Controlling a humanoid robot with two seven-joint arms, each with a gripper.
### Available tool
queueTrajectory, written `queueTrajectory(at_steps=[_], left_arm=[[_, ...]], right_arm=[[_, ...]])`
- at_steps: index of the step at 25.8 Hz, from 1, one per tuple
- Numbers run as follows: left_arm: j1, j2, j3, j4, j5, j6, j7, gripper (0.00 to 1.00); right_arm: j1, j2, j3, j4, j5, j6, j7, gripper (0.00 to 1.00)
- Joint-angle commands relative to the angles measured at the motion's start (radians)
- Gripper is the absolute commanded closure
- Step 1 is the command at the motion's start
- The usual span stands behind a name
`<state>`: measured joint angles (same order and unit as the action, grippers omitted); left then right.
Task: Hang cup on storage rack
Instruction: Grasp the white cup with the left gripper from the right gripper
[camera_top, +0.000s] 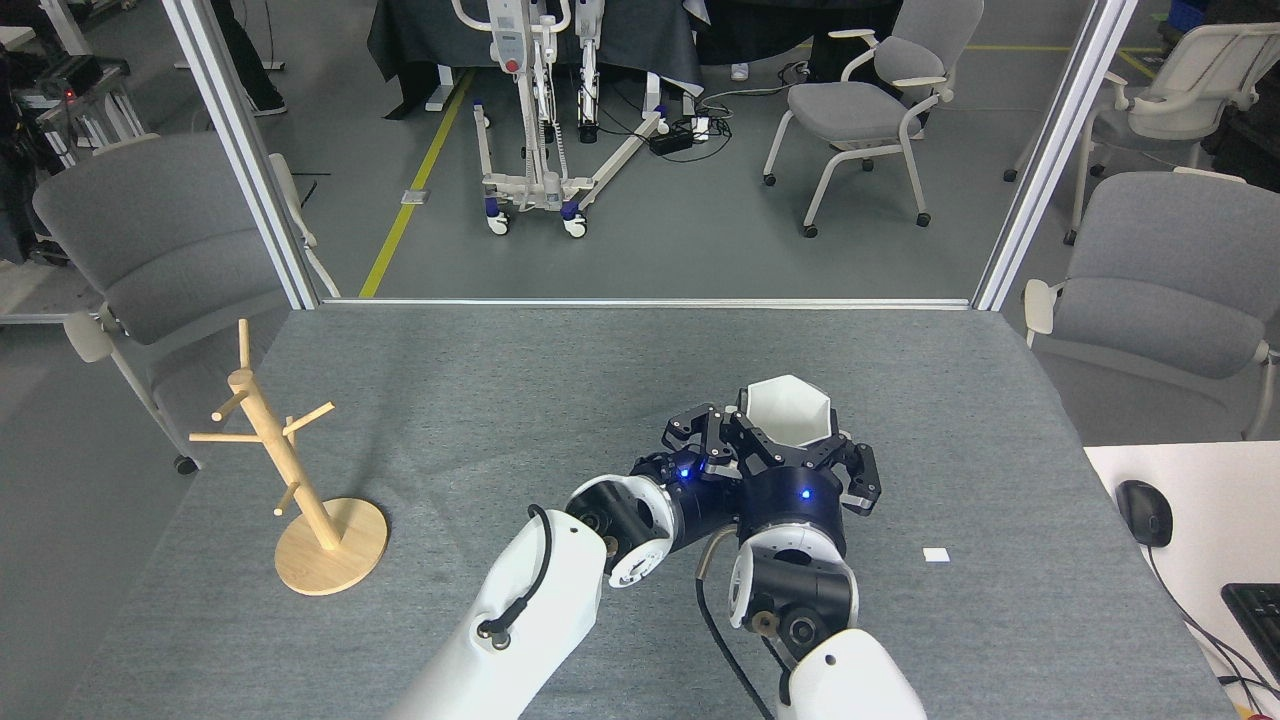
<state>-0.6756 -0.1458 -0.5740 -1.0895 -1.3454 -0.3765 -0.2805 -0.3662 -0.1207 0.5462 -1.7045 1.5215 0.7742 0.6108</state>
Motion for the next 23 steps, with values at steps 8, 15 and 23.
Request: queueTrajectory(at_steps=[8, 15, 23], left_arm=[[0.001, 0.002, 0.005, -0.001, 0.003, -0.001, 0.009, 1.00], [0.001, 0.002, 0.003, -0.003, 0.022, -0.001, 0.009, 1.00], [0.007, 0.002, 0.002, 0.002, 0.022, 0.001, 0.009, 1.00]], right_arm=[[0.001, 0.006, 0.014, 0.009, 0.000, -0.053, -0.008, 0.01], [0.000, 0.004, 0.012, 0.009, 0.002, -0.102, -0.010, 0.01], [0.003, 0.007, 0.006, 0.014, -0.006, -0.128, -0.117, 0.01]])
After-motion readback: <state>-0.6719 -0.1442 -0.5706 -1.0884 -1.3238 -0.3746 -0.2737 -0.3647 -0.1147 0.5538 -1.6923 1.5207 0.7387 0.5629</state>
